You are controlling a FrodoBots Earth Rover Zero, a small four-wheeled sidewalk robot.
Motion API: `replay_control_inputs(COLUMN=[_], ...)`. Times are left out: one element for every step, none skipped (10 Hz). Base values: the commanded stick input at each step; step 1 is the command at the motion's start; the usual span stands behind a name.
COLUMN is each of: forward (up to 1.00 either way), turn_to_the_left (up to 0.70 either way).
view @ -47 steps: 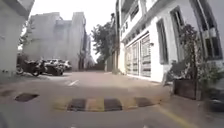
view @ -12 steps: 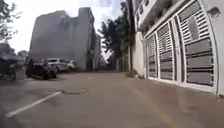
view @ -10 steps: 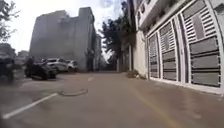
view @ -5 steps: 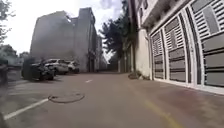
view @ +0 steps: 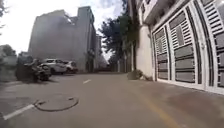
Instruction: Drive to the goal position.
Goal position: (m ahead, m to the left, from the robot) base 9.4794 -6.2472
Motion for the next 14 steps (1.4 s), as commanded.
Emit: replay_control_inputs(forward=[0.85, 0.85, 0.85, 0.85, 0.85, 0.85, 0.85, 0.85, 0.85, 0.85, 0.85, 0.85, 0.85, 0.85], turn_to_the_left=[0.00, 0.00, 0.00, 0.00, 0.00, 0.00, 0.00, 0.00, 0.00, 0.00, 0.00, 0.00, 0.00, 0.00])
